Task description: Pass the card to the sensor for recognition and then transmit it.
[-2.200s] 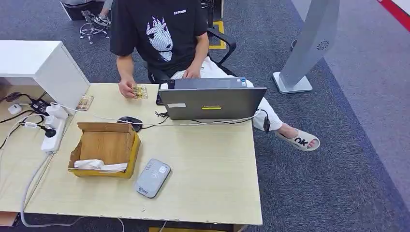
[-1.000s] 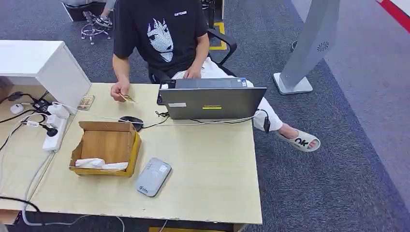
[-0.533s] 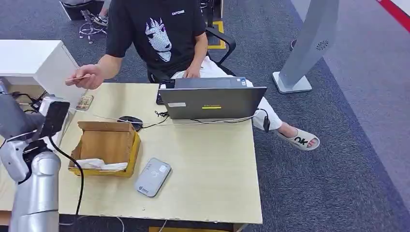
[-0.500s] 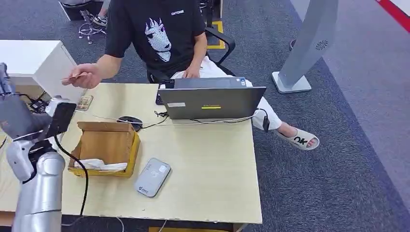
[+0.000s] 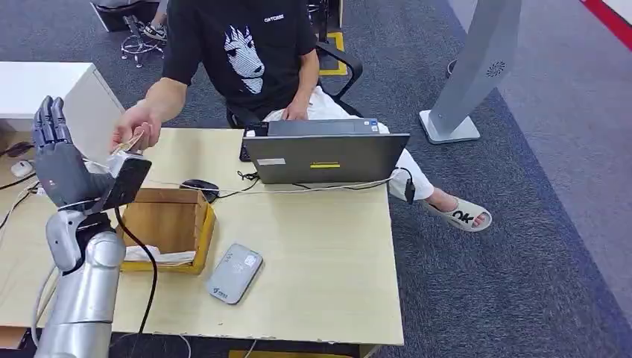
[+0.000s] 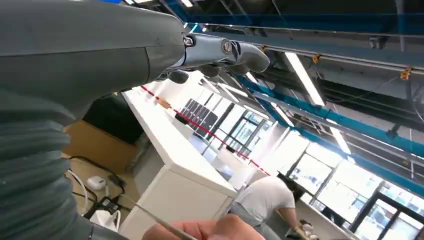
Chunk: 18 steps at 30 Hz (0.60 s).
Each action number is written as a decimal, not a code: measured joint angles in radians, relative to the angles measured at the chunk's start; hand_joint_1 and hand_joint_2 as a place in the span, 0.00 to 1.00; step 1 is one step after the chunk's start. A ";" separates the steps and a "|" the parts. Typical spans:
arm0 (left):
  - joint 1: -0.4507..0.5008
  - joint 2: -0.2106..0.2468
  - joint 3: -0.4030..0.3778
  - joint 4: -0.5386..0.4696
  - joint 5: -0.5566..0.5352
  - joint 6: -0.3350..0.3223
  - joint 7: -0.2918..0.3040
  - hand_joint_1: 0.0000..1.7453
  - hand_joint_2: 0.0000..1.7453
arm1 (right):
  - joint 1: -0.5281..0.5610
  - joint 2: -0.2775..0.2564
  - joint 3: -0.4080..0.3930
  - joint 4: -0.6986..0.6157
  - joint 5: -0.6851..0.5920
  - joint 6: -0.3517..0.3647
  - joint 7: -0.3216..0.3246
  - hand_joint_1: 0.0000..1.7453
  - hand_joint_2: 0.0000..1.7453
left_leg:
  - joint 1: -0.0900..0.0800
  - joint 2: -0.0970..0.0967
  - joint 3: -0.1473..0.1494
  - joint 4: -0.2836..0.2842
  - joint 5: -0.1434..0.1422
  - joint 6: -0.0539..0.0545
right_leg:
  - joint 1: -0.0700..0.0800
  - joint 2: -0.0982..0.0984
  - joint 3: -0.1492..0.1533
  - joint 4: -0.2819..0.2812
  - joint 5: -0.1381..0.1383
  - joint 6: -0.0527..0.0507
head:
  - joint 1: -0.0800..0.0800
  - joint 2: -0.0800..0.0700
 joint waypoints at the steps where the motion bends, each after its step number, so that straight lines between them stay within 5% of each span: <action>1: -0.001 -0.002 -0.008 0.000 -0.001 0.000 0.000 1.00 1.00 | 0.000 0.000 0.000 0.000 -0.001 -0.003 0.006 0.00 1.00 | 0.000 0.000 0.000 0.000 0.000 0.000 | 0.000 0.000 0.000 0.000 0.000 0.000 | 0.000 0.000; 18: -0.005 -0.015 -0.067 0.002 -0.006 -0.001 0.017 1.00 1.00 | 0.009 0.000 -0.001 0.000 -0.010 -0.018 0.022 0.00 1.00 | 0.000 0.001 0.000 0.000 0.000 0.000 | 0.000 0.000 -0.001 0.000 0.000 0.000 | 0.000 0.000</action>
